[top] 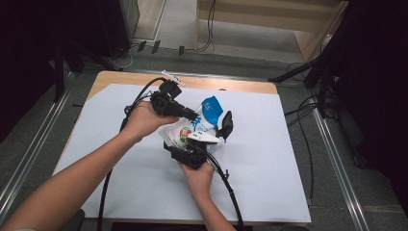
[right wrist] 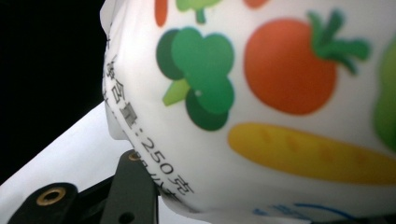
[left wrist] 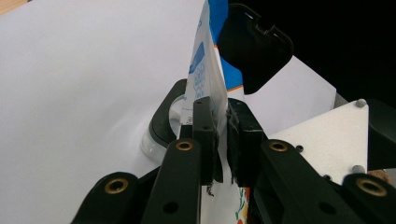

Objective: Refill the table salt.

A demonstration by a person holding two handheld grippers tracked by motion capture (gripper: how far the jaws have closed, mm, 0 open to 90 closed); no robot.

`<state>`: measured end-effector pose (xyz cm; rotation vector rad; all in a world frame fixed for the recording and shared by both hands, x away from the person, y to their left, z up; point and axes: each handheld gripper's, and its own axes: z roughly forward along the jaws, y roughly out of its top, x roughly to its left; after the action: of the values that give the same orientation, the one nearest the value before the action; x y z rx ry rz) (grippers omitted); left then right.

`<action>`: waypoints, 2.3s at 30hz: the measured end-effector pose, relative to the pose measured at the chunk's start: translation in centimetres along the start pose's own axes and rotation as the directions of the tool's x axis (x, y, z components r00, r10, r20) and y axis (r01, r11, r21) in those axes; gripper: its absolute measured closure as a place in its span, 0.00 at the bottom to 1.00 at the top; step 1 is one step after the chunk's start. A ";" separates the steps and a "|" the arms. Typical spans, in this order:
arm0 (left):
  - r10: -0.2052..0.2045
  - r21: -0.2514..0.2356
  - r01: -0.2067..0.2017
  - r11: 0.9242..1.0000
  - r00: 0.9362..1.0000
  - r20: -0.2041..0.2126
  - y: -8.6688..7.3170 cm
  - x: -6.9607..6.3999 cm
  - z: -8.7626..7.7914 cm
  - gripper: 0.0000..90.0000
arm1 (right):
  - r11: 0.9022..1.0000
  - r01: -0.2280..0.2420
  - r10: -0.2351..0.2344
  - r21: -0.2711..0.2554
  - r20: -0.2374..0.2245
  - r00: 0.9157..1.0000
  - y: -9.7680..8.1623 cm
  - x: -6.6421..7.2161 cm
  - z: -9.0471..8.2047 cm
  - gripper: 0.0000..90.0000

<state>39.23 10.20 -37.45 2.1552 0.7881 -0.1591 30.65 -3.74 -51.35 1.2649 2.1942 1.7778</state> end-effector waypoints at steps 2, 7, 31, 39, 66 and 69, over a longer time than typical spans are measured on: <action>-0.003 0.000 0.003 1.000 1.000 0.002 0.0 0.1 0.1 0.94 | 1.000 -0.013 0.013 -0.005 -0.015 1.000 0.0 -0.1 0.0 0.66; -0.009 0.000 0.009 1.000 1.000 -0.001 0.1 0.1 0.3 0.97 | 0.999 -0.036 0.036 -0.011 -0.027 0.999 0.0 -0.2 0.2 0.66; -0.004 0.005 0.004 1.000 1.000 -0.012 0.0 -0.1 0.1 0.99 | 0.998 -0.059 0.057 -0.031 -0.073 0.996 0.0 -0.4 0.2 0.66; 0.004 0.022 -0.003 1.000 1.000 -0.024 0.1 -0.3 0.8 1.00 | 0.999 -0.049 0.049 -0.010 -0.040 0.998 -0.1 -0.6 0.3 0.66; 0.006 0.022 -0.005 1.000 1.000 -0.023 -0.1 -0.2 0.0 0.97 | 0.995 -0.096 0.093 -0.030 -0.078 0.993 0.2 -0.5 0.3 0.66; 0.004 0.032 -0.003 0.999 1.000 -0.023 -0.2 -0.2 0.0 0.99 | 0.996 -0.090 0.088 -0.027 -0.068 0.994 0.0 -0.4 0.4 0.67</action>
<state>38.94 10.17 -37.54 2.1915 0.7997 -0.1463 31.12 -3.64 -51.61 1.3366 2.1682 1.9055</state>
